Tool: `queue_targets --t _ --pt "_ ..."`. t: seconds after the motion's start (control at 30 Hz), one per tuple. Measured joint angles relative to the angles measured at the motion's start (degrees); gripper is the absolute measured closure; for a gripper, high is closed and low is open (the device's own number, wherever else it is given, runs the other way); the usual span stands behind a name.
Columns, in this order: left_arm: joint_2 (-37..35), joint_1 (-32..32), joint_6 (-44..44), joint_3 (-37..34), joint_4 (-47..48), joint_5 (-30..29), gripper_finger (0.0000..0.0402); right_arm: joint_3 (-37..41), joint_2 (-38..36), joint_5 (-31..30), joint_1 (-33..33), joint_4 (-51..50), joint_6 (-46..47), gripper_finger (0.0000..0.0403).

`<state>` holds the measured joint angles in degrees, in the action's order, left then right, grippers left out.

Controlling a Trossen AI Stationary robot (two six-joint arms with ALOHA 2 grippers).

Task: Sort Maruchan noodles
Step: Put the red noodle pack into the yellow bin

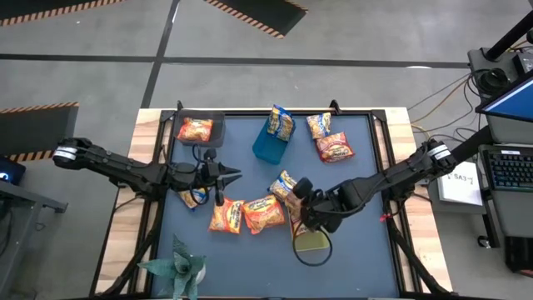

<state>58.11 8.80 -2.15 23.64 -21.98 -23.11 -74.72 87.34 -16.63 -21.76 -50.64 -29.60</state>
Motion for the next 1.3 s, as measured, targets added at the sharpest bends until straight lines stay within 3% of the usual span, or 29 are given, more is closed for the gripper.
queue_targets --t 0.23,0.53,0.67,0.97,1.13,1.3 --pt "0.0 0.0 -0.01 0.0 0.06 -0.02 0.0351 0.0 0.47 -0.02 -1.68 -6.66 -5.48 0.0389" --pt "-0.02 0.0 0.0 0.0 0.03 -0.11 0.0351 0.0 -0.01 -7.56 -3.57 -10.82 -14.92 0.0394" --pt "-0.02 0.0 0.15 0.0 -0.02 -0.11 0.0351 0.0 -0.01 -7.93 -3.65 -10.29 -15.91 0.0394" --pt "1.34 0.0 -0.02 0.0 -3.15 0.29 0.0353 -1.42 -0.93 -11.57 -3.74 -10.3 4.74 0.0394" --pt "5.64 -0.02 0.33 0.0 -10.89 4.14 0.036 -2.11 -1.1 -11.65 -5.28 -10.41 13.79 0.0394" --pt "11.3 -0.02 0.39 1.54 -15.97 4.63 0.0361 -1.85 -1.81 -11.92 -6.6 -10.86 29.17 0.0394"
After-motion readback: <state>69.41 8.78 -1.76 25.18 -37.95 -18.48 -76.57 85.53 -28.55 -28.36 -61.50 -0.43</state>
